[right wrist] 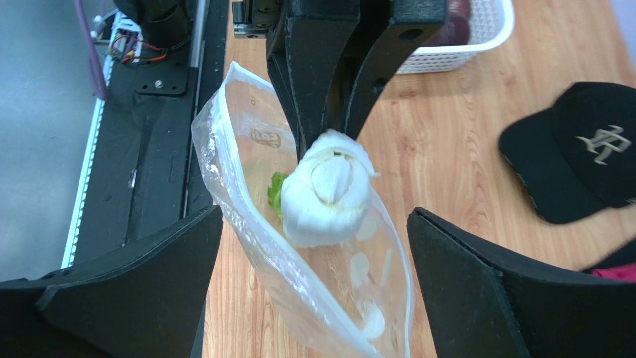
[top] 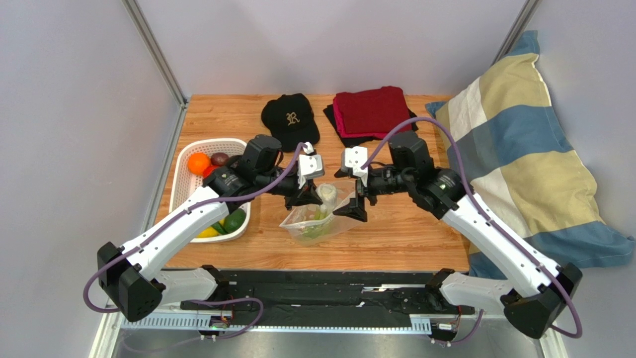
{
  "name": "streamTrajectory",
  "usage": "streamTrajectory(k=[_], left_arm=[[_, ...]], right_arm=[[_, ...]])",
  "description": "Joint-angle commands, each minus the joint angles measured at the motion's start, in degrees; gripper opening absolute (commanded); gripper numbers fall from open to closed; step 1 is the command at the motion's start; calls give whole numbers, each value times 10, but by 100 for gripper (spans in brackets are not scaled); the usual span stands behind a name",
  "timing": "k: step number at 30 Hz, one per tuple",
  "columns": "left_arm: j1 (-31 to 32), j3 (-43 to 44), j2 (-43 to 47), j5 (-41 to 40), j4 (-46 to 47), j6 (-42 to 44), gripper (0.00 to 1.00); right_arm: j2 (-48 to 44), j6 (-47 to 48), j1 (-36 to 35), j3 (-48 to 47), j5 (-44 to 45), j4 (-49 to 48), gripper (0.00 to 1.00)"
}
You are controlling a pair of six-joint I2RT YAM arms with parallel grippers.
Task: Place the food in the zip-top bag and seal the zipper
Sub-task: Adjust the fake vegetable in the zipper food storage bag.
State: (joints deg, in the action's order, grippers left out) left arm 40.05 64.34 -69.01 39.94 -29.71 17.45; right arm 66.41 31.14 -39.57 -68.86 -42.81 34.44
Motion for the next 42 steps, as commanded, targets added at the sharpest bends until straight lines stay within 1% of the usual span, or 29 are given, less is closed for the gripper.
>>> streamTrajectory(k=[1,3,4,6,8,11,15,18,19,21,22,24,25,26,28,29,31,32,33,34,38,42], left_arm=[[0,0,22,6,1,37,1],[0,2,25,14,-10,53,1],[1,4,25,17,-14,57,1],[0,11,22,23,-28,70,1],[0,18,19,26,-39,79,1],[0,27,13,31,-52,92,1],[0,42,3,34,-61,93,1],[0,48,-3,36,-65,95,1],[0,49,-4,37,-65,96,1],[0,54,-8,34,-67,95,2],[0,54,-11,33,-68,96,2],[0,60,-15,29,-68,92,3],[0,62,-16,28,-67,91,4],[0,63,-17,26,-67,89,8],[0,65,-16,18,-68,88,14],[1,65,-12,13,-68,88,20],[4,67,-10,-3,-74,88,28],[8,68,-7,-12,-76,87,36],[13,69,-4,-25,-82,90,41],[14,68,-3,-34,-84,90,51],[19,58,19,-74,-82,72,55],[19,11,63,-113,-40,50,57]], right_arm=[[-56,-22,3,10,67,2,100],[-79,11,6,23,76,33,100],[-86,26,11,44,84,43,100],[-107,46,20,69,94,46,100],[-115,60,44,96,84,46,100],[-109,74,70,115,70,44,99],[-87,75,98,120,48,16,95],[-70,78,111,121,23,5,89],[-65,78,112,121,17,3,81],[-63,77,113,120,-2,-1,71],[-66,73,112,121,-8,-1,54],[-70,72,113,121,-29,-2,30],[-74,71,112,124,-32,-2,6],[-76,69,112,125,-33,-4,0],[-76,68,112,124,-32,-4,0],[-75,66,112,123,-32,-4,0],[-74,61,112,119,-36,-7,0],[-73,59,113,116,-39,-8,0],[-74,53,112,117,-43,-14,0],[-74,50,112,117,-45,-17,0],[-82,50,111,123,-52,-42,0],[-87,67,107,123,-61,-43,0]])
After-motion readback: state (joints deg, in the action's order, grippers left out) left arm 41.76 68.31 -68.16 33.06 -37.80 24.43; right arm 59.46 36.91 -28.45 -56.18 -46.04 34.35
